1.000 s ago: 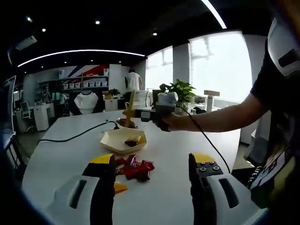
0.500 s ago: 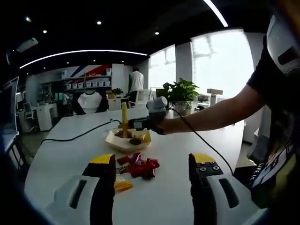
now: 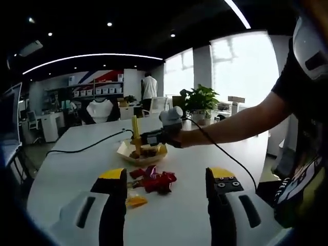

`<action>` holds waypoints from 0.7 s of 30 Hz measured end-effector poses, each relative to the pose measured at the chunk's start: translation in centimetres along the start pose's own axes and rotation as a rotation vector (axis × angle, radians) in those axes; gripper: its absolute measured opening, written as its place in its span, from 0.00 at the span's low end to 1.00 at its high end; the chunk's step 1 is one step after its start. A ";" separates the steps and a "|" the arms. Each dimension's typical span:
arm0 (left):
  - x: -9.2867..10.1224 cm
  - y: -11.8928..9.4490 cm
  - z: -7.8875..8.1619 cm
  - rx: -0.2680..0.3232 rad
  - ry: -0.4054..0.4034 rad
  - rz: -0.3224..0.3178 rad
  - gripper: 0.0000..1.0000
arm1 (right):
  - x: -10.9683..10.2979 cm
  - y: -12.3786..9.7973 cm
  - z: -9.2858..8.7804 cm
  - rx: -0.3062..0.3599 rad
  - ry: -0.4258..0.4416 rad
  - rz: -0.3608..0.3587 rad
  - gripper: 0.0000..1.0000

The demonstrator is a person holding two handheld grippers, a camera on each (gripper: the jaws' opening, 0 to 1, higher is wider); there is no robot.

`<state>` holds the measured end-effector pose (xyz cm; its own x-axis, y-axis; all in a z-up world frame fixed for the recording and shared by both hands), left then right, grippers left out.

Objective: Place the target food into the container with the food tongs after gripping and lifting it, then release it inside without dropping or visibly crushing the food.

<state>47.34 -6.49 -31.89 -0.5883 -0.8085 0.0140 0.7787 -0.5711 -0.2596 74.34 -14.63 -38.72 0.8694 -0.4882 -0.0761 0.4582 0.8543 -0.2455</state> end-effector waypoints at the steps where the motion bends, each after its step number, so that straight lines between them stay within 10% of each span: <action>1: 0.0 0.0 0.0 -0.001 0.002 0.000 0.66 | 0.2 0.1 -0.1 -0.003 0.002 0.002 0.19; 21: 0.3 0.2 0.1 0.002 0.006 -0.008 0.66 | -0.1 -3.0 2.5 0.091 -0.003 -0.010 0.22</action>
<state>47.29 -6.89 -31.88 -0.5961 -0.8028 0.0102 0.7741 -0.5781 -0.2579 73.37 -16.75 -35.52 0.8651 -0.4965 -0.0708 0.4818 0.8619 -0.1579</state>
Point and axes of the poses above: the point that each gripper's makers call its tool centre point, and the gripper's own axes: y roughly forward along the fingers, x roughly to its right, z roughly out of its top, the point moved 3 cm from there along -y, roughly backward along the fingers, and after that the axes turned 3 degrees about -x, right-handed, at the moved point
